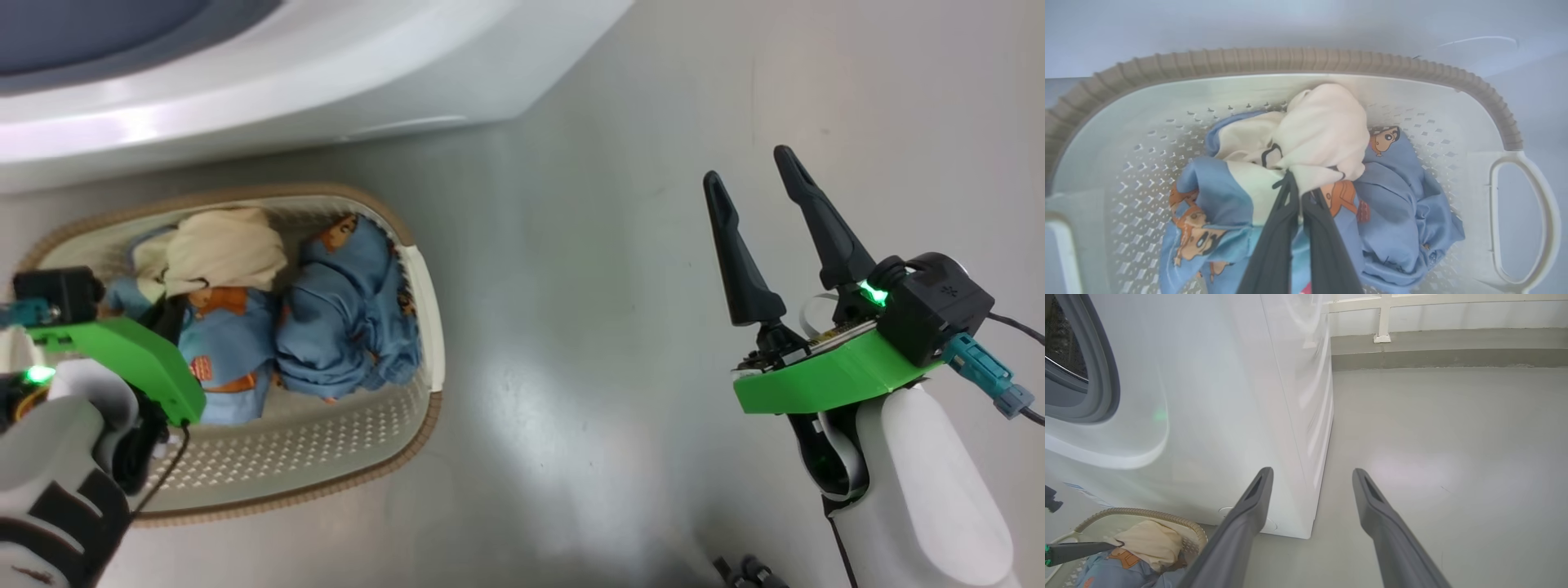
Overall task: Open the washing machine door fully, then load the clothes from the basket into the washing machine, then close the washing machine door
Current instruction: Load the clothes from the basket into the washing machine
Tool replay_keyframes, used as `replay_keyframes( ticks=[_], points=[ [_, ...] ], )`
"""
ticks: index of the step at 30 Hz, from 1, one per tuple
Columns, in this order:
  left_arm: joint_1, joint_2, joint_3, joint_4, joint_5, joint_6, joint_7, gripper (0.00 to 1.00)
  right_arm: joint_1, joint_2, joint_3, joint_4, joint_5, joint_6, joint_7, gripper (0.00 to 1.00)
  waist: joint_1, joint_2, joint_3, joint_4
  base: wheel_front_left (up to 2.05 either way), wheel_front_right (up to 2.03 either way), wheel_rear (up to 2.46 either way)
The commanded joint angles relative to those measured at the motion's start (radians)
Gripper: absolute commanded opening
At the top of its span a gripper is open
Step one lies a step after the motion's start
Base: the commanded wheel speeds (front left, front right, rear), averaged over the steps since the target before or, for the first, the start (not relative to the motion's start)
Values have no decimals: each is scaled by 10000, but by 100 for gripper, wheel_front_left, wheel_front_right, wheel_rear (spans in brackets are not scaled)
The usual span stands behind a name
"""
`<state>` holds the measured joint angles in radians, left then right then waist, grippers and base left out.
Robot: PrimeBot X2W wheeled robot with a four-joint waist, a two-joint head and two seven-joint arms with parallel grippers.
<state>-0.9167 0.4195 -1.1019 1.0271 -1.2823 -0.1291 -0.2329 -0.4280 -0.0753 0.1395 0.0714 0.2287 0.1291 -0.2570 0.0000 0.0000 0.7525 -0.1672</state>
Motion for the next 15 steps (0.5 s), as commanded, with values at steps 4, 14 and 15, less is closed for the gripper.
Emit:
replay_keyframes(
  ticks=[4, 14, 15],
  points=[
    [587, 241, 410, -378, -65, -15, -275, 0, 669, -169, 38, -32, -35, 16, -48, 100, 0, 0, -1033, 546, 0, 0, 0],
    [1786, 62, 2587, -1462, 1568, -15, -286, 0, 1406, -445, -186, 212, 61, 16, -48, 100, 0, 0, -2438, 904, 0, 0, 0],
    [1966, 19, 2857, -1599, 1786, -15, -287, 0, 1508, -473, -206, 244, 75, 16, -48, 100, 0, 0, -2597, 934, 0, 0, 0]
  ],
)
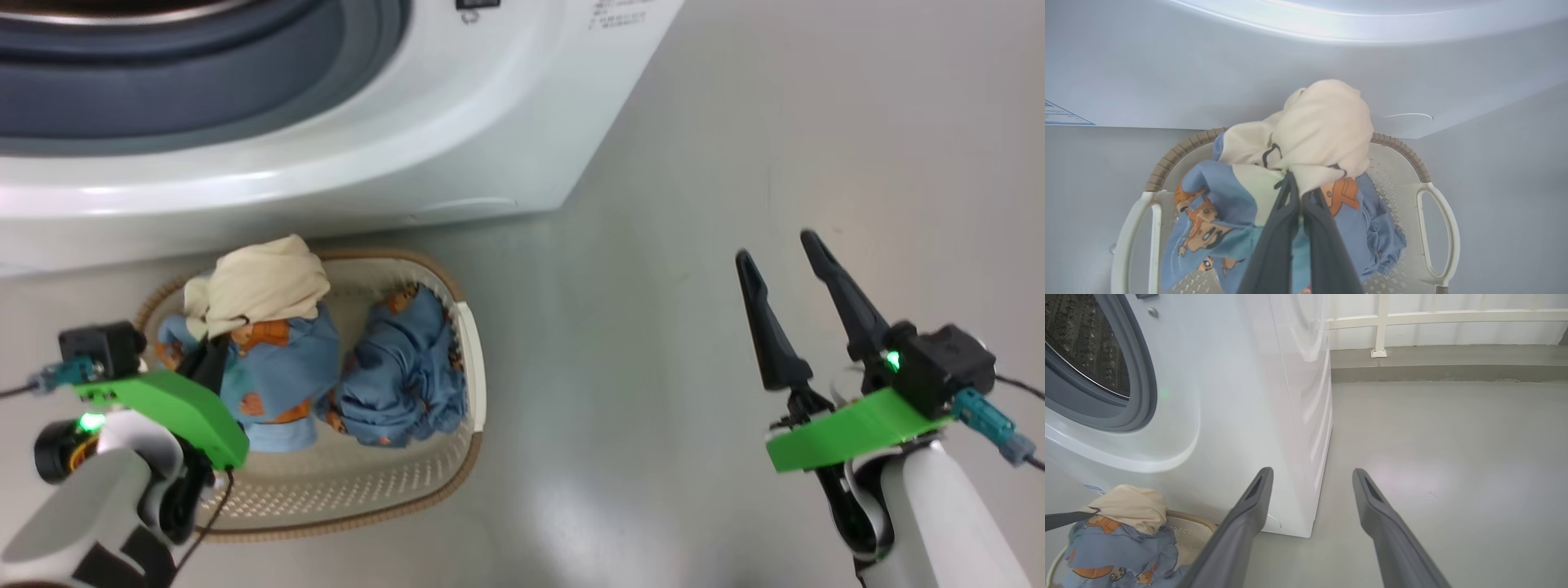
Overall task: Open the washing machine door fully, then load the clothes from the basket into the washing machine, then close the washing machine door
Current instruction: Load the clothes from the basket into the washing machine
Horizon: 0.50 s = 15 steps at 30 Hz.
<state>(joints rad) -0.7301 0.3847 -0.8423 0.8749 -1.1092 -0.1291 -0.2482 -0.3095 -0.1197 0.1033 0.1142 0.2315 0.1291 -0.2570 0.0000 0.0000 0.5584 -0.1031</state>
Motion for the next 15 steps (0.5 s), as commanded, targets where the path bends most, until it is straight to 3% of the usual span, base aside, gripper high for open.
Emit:
replay_keyframes(
  ticks=[1, 15],
  points=[
    [277, 334, 538, -214, 296, -15, -133, 0, 426, -56, 139, -154, 60, 16, -48, 100, 0, 0, -819, 322, 0, 0, 0],
    [2980, -230, 4230, -2487, 3201, -15, -135, 0, 1803, -340, -47, 69, 231, 16, -48, 100, 0, 0, -2812, 445, 0, 0, 0]
  ],
)
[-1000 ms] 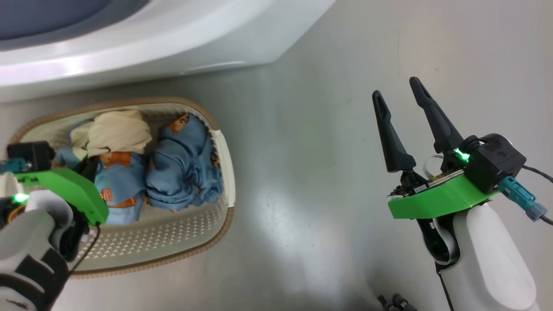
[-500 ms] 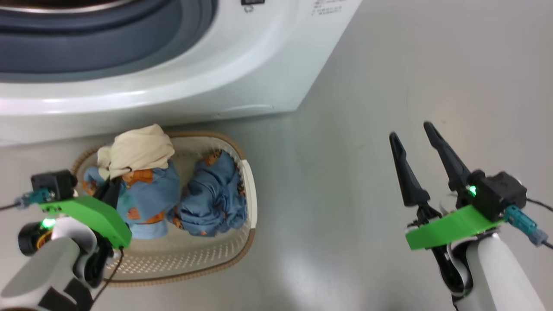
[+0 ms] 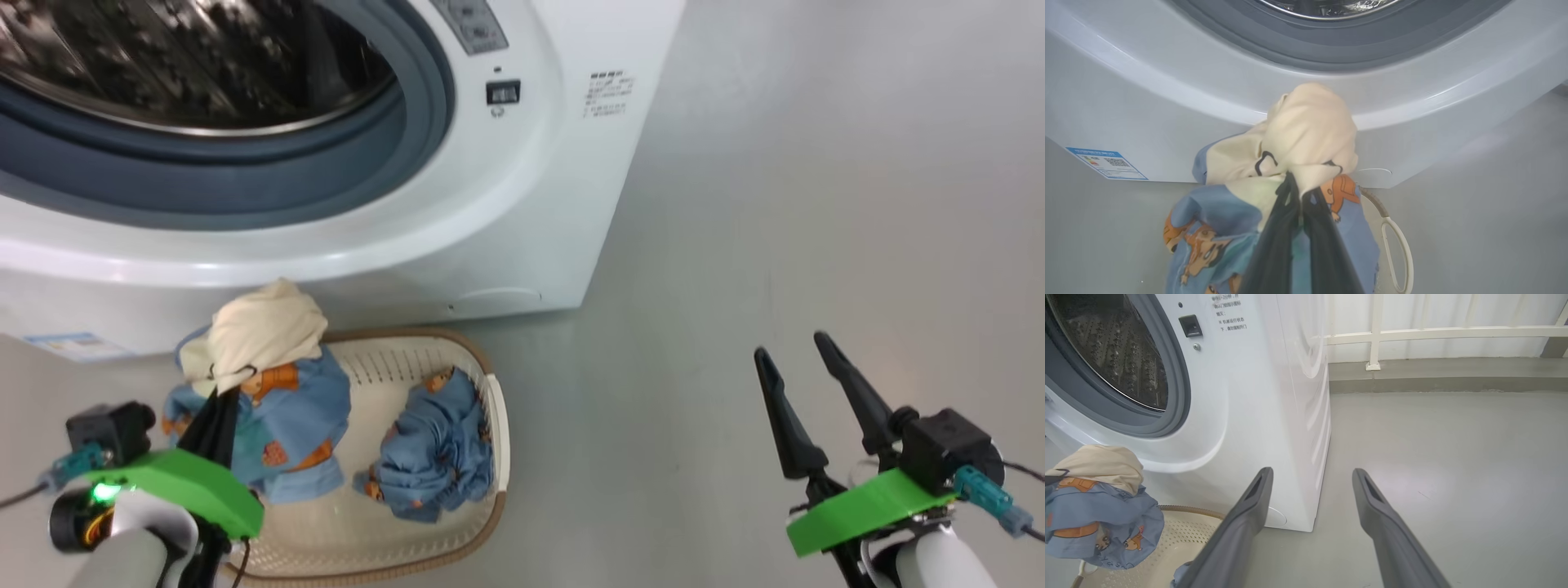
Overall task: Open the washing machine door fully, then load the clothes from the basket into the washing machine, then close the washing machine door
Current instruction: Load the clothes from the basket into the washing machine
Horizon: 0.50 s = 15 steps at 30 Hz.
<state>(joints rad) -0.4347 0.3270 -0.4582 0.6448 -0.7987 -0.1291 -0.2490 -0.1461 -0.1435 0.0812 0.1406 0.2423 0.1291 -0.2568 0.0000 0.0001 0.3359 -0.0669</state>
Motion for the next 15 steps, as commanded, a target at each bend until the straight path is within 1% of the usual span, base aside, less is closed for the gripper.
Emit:
replay_keyframes(
  ticks=[1, 11, 15],
  points=[
    [229, 300, 637, -375, 297, -15, -127, 0, 265, -113, 160, -189, 133, 16, -49, 100, 0, -1, -711, 78, 0, 0, 0],
    [2152, -305, 2636, -2283, 2053, -15, -127, 0, 1261, -226, -173, -226, 215, 16, -49, 100, 0, -1, -1734, 92, 0, 0, 0],
    [2844, -612, 3273, -3133, 2407, -15, -127, 0, 1599, -282, -363, -278, 237, 16, -49, 100, 0, -1, -1925, 92, 0, 0, 0]
  ],
)
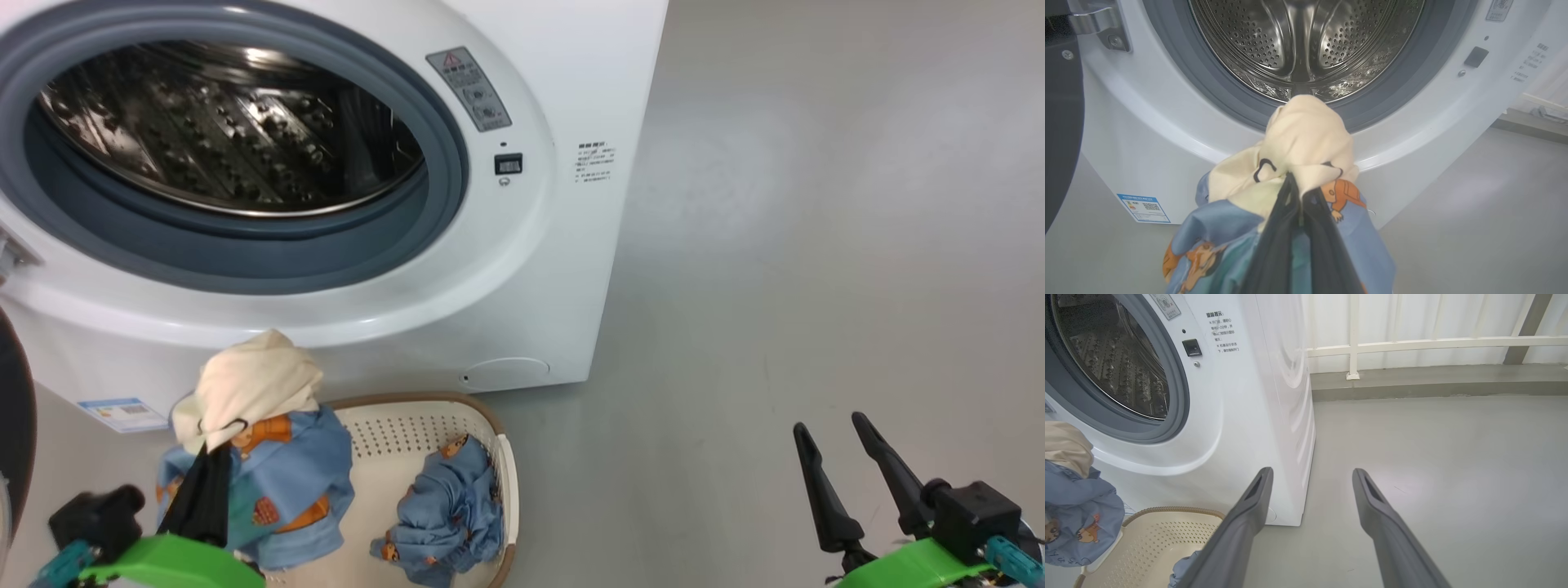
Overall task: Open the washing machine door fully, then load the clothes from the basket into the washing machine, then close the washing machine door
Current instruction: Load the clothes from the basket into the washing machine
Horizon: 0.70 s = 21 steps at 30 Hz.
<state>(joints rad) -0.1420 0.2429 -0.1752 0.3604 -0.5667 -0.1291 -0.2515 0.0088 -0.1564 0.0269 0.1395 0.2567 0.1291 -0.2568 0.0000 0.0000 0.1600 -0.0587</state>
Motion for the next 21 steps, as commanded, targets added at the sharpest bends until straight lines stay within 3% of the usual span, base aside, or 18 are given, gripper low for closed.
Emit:
replay_keyframes(
  ticks=[1, 11, 21],
  points=[
    [79, 173, 585, -509, 169, -15, -102, 0, 114, -157, 129, -285, 93, 16, -49, 100, 0, 0, -182, 2, 0, 0, 0],
    [1399, -338, 1735, -2177, 808, -15, -103, 0, 340, -14, -123, -449, 63, 16, -49, 100, 0, 0, -92, -184, 0, 0, 0],
    [1030, -564, 1852, -2627, 705, -15, -103, 0, 187, 145, -184, -519, 10, 16, -49, 100, 0, 0, 252, -175, 0, 0, 0]
  ],
)
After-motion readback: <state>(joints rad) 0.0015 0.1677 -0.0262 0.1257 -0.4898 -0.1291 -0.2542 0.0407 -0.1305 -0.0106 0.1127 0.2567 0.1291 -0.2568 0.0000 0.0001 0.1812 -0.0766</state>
